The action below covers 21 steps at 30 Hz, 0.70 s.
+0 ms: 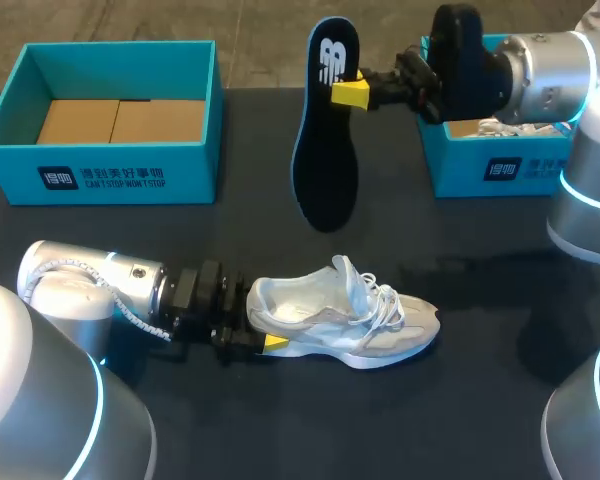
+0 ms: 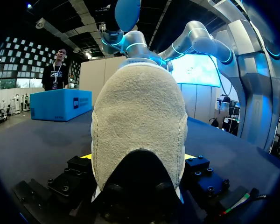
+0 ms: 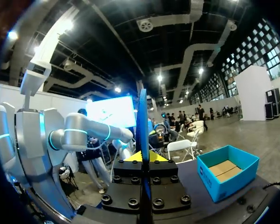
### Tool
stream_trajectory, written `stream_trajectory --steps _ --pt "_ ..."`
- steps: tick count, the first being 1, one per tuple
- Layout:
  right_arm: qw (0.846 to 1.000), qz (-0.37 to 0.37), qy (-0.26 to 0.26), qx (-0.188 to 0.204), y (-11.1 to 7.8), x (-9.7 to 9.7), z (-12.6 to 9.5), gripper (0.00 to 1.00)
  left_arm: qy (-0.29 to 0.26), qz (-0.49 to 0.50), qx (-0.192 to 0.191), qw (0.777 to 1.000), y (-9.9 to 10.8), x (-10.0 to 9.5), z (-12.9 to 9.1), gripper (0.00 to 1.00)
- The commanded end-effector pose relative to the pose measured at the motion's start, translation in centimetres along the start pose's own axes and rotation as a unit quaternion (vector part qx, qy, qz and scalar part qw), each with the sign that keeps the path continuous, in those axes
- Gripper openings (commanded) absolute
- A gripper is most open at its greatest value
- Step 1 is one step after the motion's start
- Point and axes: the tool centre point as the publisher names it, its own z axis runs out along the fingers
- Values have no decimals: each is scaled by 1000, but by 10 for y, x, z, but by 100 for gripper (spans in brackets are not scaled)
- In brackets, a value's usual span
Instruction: Take the shoe out of the shoebox, open the shoe tongue, remove and reinsert the insole, then place the shoe into the shoebox
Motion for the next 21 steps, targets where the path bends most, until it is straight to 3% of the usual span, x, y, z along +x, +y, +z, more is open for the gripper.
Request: stream_trajectory --steps 1,9,15,21 --pt "999 0 -44 0 -1 6 0 0 0 -1 -1 1000 2 -1 0 0" --pt "999 0 -44 0 -1 6 0 0 0 -1 -1 1000 2 -1 0 0" --pt "993 27 -116 17 33 15 -30 0 0 -1 -1 1000 2 -1 0 0" --pt "990 25 -139 24 57 45 -59 0 0 -1 -1 1000 2 -1 0 0"
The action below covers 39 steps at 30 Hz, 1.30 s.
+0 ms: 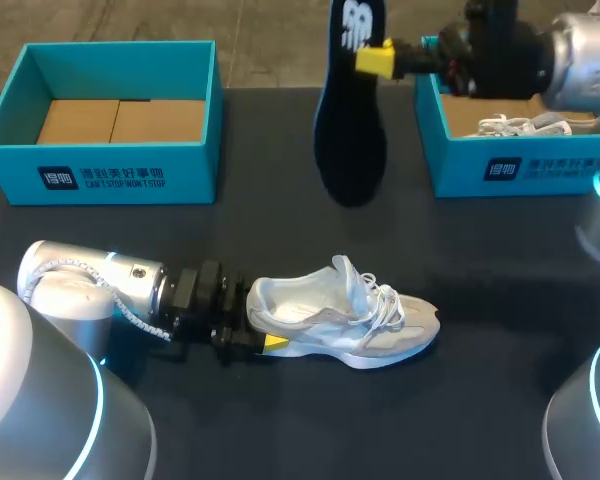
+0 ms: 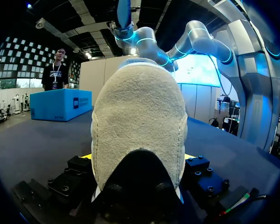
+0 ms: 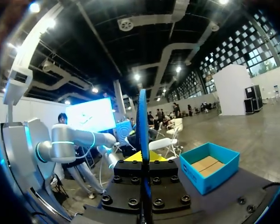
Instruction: Take the shoe out of the shoebox, open the shoe tongue, remove and reinsert the insole, then place the shoe into the shoebox
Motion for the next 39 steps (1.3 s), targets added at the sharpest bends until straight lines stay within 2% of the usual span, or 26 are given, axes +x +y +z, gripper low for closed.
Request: stream_trajectory --steps 1,6,24,33,36,39 --pt "999 -1 -32 14 12 35 -42 0 0 -1 -1 1000 2 -1 0 0" --pt "998 22 -49 28 11 56 -62 0 0 -1 -1 1000 2 -1 0 0" --pt "998 29 -51 21 11 58 -63 0 0 -1 -1 1000 2 -1 0 0" --pt "993 72 -92 13 -2 103 -88 0 0 -1 -1 1000 2 -1 0 0" --pt "990 91 -108 20 -9 117 -95 0 0 -1 -1 1000 2 -1 0 0" --pt "987 104 -111 45 -13 130 -99 0 0 -1 -1 1000 2 -1 0 0"
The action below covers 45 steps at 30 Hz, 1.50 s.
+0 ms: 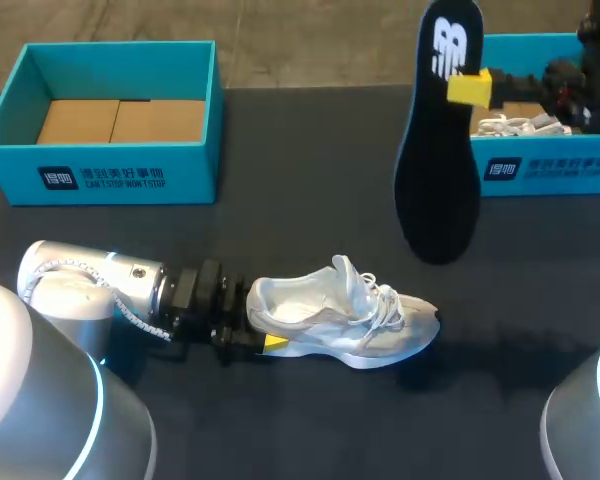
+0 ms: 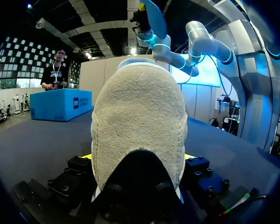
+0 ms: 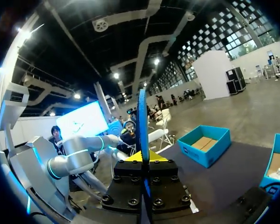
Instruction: Take the shoe out of the shoebox, open the shoe tongue, remove and reinsert the insole, then place the shoe into the shoebox
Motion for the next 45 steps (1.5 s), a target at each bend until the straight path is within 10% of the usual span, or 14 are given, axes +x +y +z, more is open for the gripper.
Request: stream_trajectory --steps 1,21,45 --pt "999 7 -39 13 -16 36 -26 0 0 -1 -1 1000 2 -1 0 0" --pt "999 7 -39 13 -16 36 -26 0 0 -1 -1 1000 2 -1 0 0" --pt "999 -7 42 10 24 -11 -22 0 0 -1 -1 1000 2 -1 0 0"
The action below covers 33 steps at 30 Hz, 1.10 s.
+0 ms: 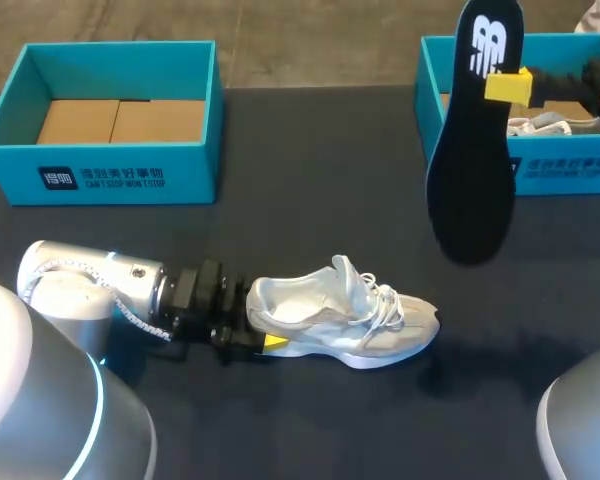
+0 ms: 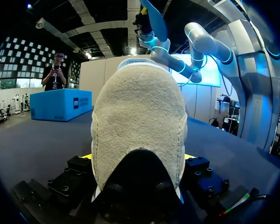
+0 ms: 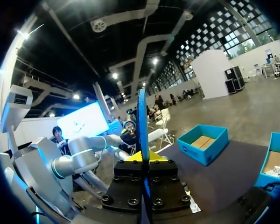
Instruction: Take the shoe out of the shoebox, open the shoe tongue, remove and reinsert the insole, then place the shoe into the shoebox
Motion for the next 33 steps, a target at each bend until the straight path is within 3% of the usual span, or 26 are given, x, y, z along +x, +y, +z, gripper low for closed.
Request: stream_trajectory --steps 1,10,17,31,33 --pt "999 -6 46 18 13 -13 7 0 0 -1 -1 1000 2 -1 0 0" --pt "997 -17 71 21 19 -12 2 0 0 -1 -1 1000 2 -1 0 0" --pt "998 -7 46 33 14 -9 -3 0 0 -1 -1 1000 2 -1 0 0" --pt "998 -7 46 33 14 -9 -3 0 6 0 -4 1000 3 -2 1 0" --pt "998 -7 46 33 14 -9 -3 0 7 -1 -5 1000 5 -3 0 38"
